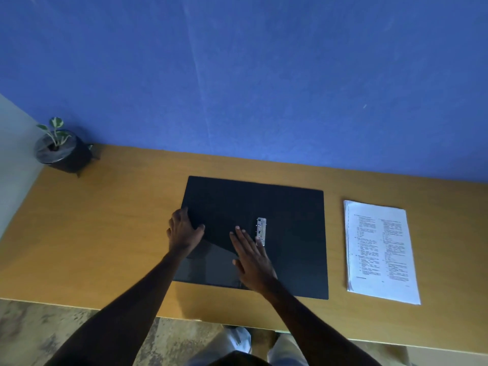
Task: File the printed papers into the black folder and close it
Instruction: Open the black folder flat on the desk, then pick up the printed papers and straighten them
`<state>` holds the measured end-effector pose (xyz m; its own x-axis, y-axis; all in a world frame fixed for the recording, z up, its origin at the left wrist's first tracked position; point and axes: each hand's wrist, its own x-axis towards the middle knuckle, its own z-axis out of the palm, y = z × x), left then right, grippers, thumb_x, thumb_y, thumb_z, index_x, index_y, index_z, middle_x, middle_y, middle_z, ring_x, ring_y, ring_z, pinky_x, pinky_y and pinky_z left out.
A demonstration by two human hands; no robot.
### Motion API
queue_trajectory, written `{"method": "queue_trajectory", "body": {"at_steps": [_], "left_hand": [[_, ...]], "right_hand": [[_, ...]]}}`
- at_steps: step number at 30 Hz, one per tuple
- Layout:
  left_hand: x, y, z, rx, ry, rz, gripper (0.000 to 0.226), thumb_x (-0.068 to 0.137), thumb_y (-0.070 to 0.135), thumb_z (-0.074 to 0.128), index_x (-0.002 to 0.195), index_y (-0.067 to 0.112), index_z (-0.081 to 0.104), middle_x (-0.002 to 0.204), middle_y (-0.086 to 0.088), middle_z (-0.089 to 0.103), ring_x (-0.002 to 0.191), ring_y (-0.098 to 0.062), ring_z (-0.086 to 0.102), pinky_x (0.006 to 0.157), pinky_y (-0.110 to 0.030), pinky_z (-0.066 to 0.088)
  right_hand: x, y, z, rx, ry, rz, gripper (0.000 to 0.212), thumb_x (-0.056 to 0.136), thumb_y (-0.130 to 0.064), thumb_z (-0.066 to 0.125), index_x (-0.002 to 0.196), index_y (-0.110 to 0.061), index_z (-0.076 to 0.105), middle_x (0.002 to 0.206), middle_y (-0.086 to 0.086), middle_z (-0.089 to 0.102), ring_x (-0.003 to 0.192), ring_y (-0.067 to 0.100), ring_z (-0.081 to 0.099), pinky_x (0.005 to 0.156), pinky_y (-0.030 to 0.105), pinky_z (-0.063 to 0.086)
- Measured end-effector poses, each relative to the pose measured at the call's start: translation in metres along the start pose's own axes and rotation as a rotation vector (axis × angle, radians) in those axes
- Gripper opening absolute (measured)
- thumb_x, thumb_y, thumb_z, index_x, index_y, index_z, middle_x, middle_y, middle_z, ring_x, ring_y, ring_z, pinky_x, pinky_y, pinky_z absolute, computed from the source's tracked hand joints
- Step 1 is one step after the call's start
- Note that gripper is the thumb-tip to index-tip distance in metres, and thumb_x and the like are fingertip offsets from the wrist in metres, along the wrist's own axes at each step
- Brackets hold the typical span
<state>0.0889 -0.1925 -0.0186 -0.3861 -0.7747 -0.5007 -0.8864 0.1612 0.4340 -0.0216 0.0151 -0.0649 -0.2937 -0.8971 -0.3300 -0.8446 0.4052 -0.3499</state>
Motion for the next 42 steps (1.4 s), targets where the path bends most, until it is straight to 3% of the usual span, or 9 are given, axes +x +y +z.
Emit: {"method": "queue_trajectory", "body": {"at_steps": [8,15,21,31,42], "left_hand": [[-0.029,0.055,0.055,0.227,-0.182,0.382,0.088,0.108,0.041,0.059,0.175,0.018,0.007,0.184,0.0,0.0,0.172,-0.026,0.003,0.137,-0.052,0.018],[-0.043,0.084,0.089,0.381,-0.258,0.419,0.085,0.114,0.047,0.043,0.174,0.017,-0.007,0.182,-0.003,-0.018,0.172,-0.024,-0.011,0.14,-0.049,0.004],[-0.045,0.087,0.093,0.407,-0.261,0.363,0.087,0.112,0.052,0.043,0.175,0.016,-0.005,0.183,-0.004,-0.014,0.172,-0.026,-0.002,0.139,-0.049,0.012],[-0.046,0.091,0.101,0.409,-0.205,0.321,0.097,0.106,0.055,0.057,0.175,0.018,0.0,0.184,-0.001,-0.007,0.172,-0.025,0.006,0.137,-0.049,0.019],[-0.038,0.099,0.098,0.324,-0.133,0.275,0.104,0.087,0.055,0.082,0.169,0.025,0.025,0.175,0.003,0.02,0.162,-0.028,0.027,0.126,-0.054,0.038]], "right_hand": [[-0.045,0.09,-0.035,-0.048,0.022,0.304,0.074,0.116,-0.037,0.033,0.174,-0.017,-0.007,0.182,0.004,-0.016,0.172,0.021,-0.006,0.14,0.051,0.008],[-0.055,0.121,-0.051,-0.029,-0.028,0.338,0.073,0.116,-0.036,0.034,0.175,-0.017,-0.005,0.183,0.003,-0.013,0.172,0.022,-0.003,0.139,0.05,0.012],[-0.054,0.124,-0.048,0.013,-0.137,0.327,0.086,0.112,-0.035,0.048,0.174,-0.015,-0.008,0.182,0.006,-0.019,0.172,0.027,-0.009,0.138,0.053,0.015],[-0.054,0.128,-0.045,0.042,-0.142,0.327,0.087,0.112,-0.035,0.048,0.174,-0.016,-0.01,0.181,0.005,-0.021,0.171,0.026,-0.012,0.138,0.054,0.012],[-0.053,0.126,-0.041,0.044,-0.134,0.34,0.087,0.111,-0.034,0.047,0.174,-0.016,-0.01,0.181,0.004,-0.021,0.171,0.026,-0.013,0.138,0.054,0.01]]}}
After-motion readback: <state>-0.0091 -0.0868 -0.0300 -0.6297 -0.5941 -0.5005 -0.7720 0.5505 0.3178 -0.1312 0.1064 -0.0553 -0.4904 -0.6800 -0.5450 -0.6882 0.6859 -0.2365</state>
